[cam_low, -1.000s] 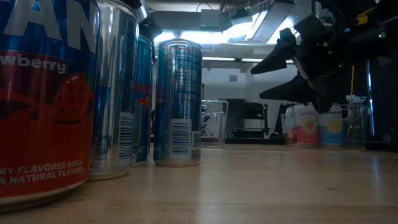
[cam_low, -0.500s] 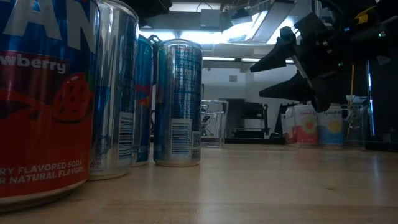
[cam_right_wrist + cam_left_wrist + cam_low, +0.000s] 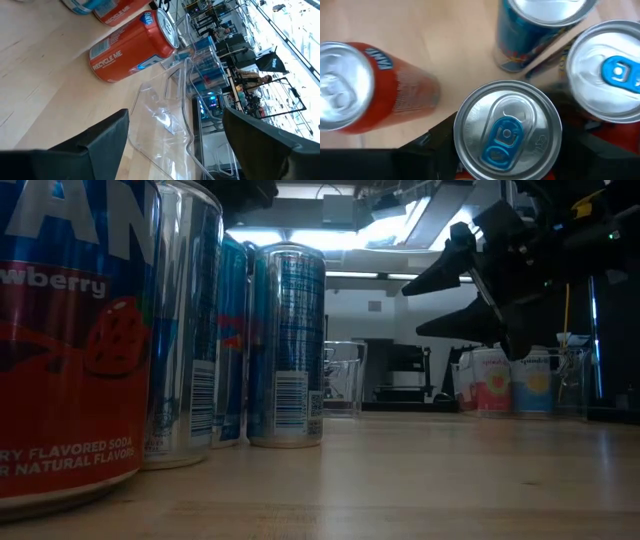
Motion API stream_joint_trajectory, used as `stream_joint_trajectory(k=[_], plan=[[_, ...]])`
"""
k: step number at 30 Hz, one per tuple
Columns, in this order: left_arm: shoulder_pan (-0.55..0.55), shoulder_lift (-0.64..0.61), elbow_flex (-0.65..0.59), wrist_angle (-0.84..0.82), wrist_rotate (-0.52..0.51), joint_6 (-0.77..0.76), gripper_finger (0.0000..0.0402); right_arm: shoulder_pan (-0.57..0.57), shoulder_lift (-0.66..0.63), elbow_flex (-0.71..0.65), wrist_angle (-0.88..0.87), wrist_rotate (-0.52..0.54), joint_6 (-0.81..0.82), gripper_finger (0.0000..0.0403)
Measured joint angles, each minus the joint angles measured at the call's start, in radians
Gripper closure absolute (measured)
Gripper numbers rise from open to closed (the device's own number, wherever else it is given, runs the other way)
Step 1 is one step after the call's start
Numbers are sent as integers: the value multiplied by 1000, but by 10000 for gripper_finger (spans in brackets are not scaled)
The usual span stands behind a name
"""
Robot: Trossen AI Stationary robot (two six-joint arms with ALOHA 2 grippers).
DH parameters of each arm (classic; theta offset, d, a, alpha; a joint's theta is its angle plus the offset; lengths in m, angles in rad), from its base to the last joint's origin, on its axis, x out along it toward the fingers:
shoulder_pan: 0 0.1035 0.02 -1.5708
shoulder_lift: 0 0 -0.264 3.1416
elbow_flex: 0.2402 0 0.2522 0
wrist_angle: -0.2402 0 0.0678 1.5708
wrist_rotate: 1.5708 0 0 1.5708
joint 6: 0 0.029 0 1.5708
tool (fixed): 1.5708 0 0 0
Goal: Sort soda cans
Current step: Put the blue soda can into the left transparent bin
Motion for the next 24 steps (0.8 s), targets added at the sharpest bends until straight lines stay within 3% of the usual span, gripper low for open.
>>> stream_joint_trajectory(k=[10,24], plan=[[0,-109,-1,-34,-57,-33,178,0,-7,0,1,0,-4,81],[3,-437,0,-153,-349,-147,174,0,-106,0,-2,0,-72,81]])
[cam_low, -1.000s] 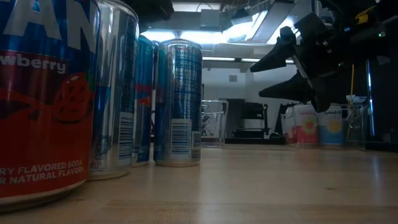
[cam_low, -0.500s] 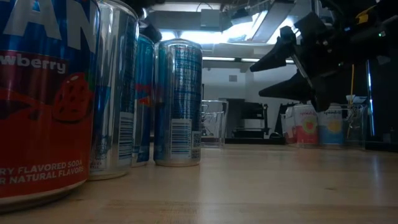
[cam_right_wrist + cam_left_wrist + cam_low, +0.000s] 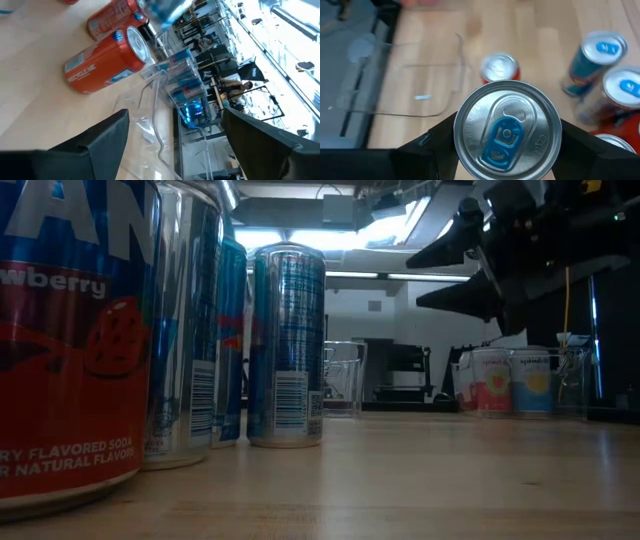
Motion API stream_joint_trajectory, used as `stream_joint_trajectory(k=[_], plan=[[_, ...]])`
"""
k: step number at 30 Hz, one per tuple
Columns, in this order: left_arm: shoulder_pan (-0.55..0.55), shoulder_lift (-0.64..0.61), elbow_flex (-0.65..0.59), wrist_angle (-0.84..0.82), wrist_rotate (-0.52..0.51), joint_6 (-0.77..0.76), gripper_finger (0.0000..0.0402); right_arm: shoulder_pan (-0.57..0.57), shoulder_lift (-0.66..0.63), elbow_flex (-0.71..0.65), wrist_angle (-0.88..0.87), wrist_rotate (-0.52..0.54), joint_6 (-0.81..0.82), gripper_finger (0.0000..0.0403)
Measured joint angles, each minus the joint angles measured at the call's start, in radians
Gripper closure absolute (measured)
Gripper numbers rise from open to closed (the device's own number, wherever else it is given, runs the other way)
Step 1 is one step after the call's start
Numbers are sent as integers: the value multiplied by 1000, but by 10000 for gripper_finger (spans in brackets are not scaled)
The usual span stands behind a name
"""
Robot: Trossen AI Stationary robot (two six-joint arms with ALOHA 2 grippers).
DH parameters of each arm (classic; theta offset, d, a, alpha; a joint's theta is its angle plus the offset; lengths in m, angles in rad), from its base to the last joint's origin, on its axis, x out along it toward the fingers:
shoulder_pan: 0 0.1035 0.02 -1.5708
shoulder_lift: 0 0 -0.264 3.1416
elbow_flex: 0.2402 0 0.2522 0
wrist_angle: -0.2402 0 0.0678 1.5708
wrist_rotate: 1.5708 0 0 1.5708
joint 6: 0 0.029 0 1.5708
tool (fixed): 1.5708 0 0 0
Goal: Sort soda cans
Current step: Put the blue soda can into the left transparent bin
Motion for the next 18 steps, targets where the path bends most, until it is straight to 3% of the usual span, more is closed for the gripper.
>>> stream_joint_trajectory(k=[5,12,18], plan=[[0,-93,1,-34,-92,-38,173,0,-1,0,-1,0,-3,81],[10,-166,1,-154,-305,-167,172,0,-1,0,-6,0,-3,81],[70,-148,1,-338,-349,-332,172,0,-1,0,-9,0,-3,81]])
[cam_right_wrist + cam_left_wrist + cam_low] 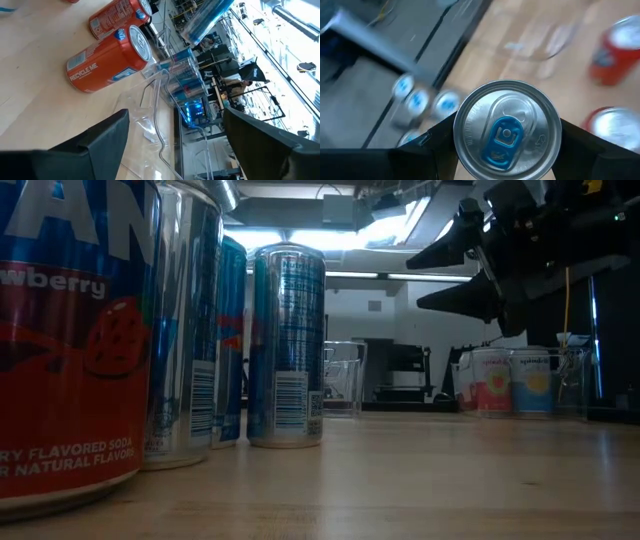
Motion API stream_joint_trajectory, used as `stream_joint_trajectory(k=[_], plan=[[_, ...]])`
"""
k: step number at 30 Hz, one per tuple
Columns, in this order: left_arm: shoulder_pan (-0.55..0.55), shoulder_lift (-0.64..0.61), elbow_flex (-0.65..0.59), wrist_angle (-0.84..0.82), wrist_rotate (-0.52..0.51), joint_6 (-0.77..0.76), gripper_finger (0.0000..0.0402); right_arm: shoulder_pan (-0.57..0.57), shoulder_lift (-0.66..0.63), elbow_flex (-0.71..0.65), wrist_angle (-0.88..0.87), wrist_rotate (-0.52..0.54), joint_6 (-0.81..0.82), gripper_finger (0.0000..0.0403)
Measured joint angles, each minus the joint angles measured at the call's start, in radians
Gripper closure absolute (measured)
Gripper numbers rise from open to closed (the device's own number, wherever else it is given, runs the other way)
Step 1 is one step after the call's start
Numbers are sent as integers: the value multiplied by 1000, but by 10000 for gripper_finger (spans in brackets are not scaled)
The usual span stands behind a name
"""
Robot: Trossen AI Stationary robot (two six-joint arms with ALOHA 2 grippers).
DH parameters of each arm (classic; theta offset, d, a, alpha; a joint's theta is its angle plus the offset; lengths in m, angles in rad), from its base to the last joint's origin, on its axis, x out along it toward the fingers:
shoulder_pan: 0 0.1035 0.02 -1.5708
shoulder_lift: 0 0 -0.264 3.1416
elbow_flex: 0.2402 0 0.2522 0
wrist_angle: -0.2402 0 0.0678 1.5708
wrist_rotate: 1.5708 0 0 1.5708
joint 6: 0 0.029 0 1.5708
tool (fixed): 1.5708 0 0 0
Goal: Sort soda cans
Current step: Put the blue soda can into the left transparent bin
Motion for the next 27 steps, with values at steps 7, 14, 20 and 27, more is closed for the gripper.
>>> stream_joint_trajectory(k=[7,14,20,27], plan=[[78,20,0,-155,-85,-184,171,0,0,0,-20,0,2,81],[140,20,-67,-108,-22,-179,171,0,0,0,-20,0,3,81],[188,21,-142,74,26,-82,171,0,0,0,-20,0,2,81],[268,27,-228,223,141,-9,171,0,0,0,-20,0,0,81]])
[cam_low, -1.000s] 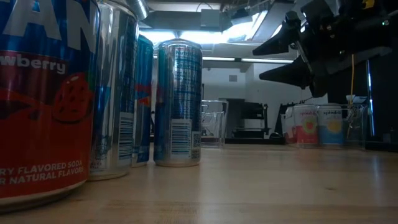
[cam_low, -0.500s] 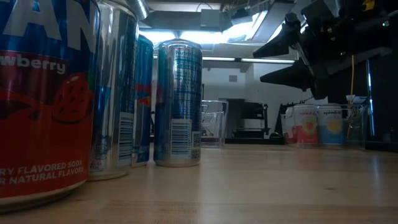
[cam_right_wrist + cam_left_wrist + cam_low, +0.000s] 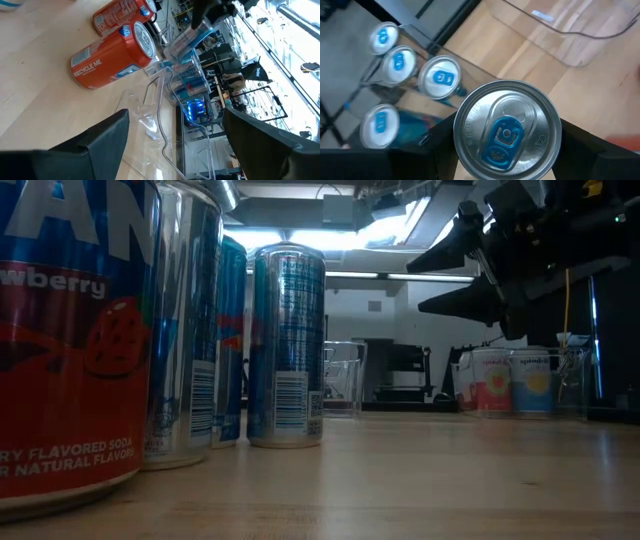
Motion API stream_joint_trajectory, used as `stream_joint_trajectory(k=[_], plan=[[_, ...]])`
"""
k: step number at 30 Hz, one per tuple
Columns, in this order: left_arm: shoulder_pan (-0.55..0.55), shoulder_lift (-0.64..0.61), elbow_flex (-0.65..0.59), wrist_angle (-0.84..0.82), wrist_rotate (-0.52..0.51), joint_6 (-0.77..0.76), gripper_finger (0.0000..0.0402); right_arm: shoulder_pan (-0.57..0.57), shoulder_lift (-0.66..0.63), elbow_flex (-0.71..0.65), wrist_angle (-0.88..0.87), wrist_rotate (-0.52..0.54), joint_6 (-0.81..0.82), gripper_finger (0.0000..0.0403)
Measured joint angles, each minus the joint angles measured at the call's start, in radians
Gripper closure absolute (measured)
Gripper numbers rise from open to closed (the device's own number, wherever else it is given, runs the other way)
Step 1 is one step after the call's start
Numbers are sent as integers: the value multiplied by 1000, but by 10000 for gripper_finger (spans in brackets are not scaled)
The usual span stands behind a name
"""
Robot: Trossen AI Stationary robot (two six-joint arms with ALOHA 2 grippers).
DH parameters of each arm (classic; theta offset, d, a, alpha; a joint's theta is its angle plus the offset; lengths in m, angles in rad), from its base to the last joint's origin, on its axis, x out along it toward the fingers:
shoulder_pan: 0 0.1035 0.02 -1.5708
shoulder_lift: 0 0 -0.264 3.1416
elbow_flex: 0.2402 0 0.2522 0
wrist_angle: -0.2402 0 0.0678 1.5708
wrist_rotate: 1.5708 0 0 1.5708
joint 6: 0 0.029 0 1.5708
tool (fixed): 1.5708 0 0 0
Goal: Sort soda cans
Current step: Put the blue soda can into the left transparent bin
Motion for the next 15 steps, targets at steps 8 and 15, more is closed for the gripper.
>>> stream_joint_trajectory(k=[8,15], plan=[[100,-1,-100,134,83,56,171,0,8,0,1,0,-1,81],[208,-1,-187,248,201,123,171,0,17,1,3,0,1,81]])
